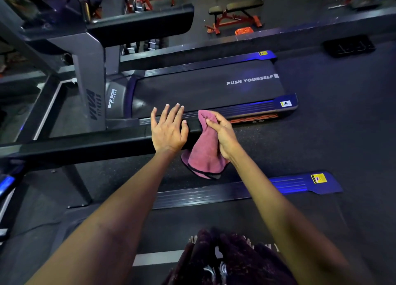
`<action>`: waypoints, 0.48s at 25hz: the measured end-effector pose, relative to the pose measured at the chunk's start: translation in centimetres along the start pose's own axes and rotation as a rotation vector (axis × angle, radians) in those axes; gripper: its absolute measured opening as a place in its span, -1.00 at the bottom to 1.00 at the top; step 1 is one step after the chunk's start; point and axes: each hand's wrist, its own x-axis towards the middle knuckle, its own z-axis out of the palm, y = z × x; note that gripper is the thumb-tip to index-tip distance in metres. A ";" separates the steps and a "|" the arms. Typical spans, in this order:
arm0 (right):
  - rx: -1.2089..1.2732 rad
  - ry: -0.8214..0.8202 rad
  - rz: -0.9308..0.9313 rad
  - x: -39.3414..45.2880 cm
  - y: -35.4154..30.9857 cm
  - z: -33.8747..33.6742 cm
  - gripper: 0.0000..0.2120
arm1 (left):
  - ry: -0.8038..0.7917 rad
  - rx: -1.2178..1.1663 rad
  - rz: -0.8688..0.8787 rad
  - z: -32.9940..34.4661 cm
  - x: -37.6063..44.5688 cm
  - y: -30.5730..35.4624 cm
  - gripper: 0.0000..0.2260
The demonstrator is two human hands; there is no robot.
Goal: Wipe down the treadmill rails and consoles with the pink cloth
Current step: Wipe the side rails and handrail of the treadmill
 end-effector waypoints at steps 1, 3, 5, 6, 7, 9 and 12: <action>0.002 0.014 0.014 -0.1 0.5 0.0 -0.74 | -0.011 -0.003 -0.004 0.0 0.0 0.0 -0.57; 0.038 0.021 0.095 -0.2 1.9 0.2 -0.68 | -0.037 -0.015 -0.021 -0.2 0.0 0.1 -0.55; 0.023 -0.002 0.156 -0.1 2.4 0.1 -0.64 | -0.044 -0.018 -0.031 -0.3 0.0 0.2 -0.54; 0.006 -0.011 0.151 0.1 2.0 0.0 -0.65 | -0.042 -0.013 -0.032 -0.3 0.0 0.2 -0.55; -0.007 -0.023 0.122 0.5 1.3 -0.2 -0.66 | -0.039 -0.008 -0.033 -0.2 0.0 0.2 -0.55; -0.045 -0.069 0.056 1.2 -0.4 -0.5 -0.72 | -0.033 0.000 -0.041 -0.2 0.0 0.1 -0.55; -0.120 -0.136 0.054 2.0 -1.1 -0.6 -0.75 | -0.026 0.000 -0.050 -0.1 0.1 0.2 -0.56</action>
